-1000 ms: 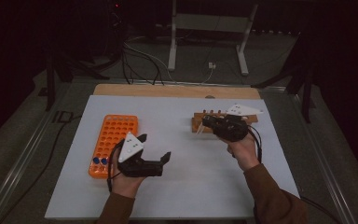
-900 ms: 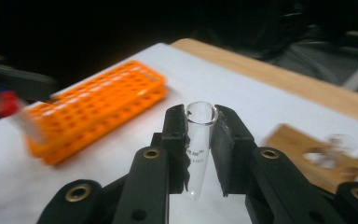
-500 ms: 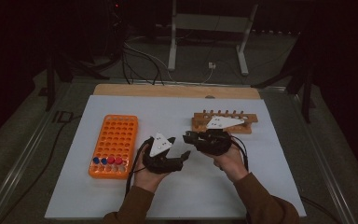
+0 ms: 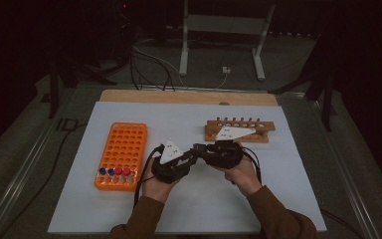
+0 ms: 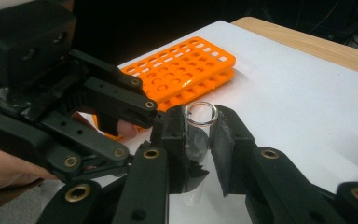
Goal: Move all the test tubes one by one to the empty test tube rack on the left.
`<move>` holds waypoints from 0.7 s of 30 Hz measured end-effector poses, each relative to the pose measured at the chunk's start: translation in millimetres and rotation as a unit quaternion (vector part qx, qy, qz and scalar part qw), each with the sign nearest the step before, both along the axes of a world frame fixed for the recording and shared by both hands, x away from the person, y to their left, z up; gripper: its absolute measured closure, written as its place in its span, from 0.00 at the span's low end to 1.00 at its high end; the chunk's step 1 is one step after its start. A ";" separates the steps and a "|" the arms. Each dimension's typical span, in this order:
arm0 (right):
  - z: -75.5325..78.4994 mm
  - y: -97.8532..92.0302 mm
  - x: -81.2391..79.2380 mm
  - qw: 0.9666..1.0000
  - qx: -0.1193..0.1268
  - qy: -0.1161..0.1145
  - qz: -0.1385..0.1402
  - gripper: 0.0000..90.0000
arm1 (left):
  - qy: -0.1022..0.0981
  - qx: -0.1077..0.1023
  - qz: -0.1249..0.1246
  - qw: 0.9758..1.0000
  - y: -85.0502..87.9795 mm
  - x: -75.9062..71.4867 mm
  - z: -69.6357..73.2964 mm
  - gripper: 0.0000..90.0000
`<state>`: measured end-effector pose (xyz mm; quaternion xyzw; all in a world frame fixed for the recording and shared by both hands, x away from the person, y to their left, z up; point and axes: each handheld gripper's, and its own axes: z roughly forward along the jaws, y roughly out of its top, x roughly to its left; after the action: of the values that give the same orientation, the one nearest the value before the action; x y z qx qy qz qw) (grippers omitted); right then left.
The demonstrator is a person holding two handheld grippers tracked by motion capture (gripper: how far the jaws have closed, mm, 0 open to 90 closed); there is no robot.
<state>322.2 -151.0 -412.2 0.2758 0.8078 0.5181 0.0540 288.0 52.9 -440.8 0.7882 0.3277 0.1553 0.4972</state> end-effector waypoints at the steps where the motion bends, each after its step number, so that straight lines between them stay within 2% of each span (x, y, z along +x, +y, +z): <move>1: 0.0 0.1 -0.3 1.000 -0.002 -0.002 0.000 0.84 | -0.001 0.000 -0.001 1.000 -0.3 -0.1 -0.1 0.82; 6: -0.1 -1.0 -0.3 1.000 -0.001 -0.004 0.003 0.82 | -0.005 0.004 -0.003 1.000 -0.2 -0.9 -0.1 0.85; 10: 1.6 -7.1 2.1 1.000 0.019 -0.007 -0.012 0.50 | -0.002 0.004 0.005 1.000 3.2 -0.6 -0.1 0.85; 12: 1.4 -11.9 4.4 0.999 0.022 -0.008 -0.025 0.38 | -0.003 0.006 0.007 1.000 6.3 -0.7 0.7 0.85; 16: -1.8 -21.0 4.9 0.997 0.000 -0.026 -0.068 0.18 | -0.003 -0.002 0.018 1.000 15.5 -1.9 3.7 0.85; 21: -10.6 -35.2 1.7 0.991 -0.039 -0.052 -0.115 0.09 | -0.008 -0.013 0.030 0.999 28.9 -7.0 10.4 0.85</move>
<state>323.9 -186.2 -422.8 0.3372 0.7865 0.4901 0.1660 281.0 81.8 -430.4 0.7700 0.3492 0.1725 0.5053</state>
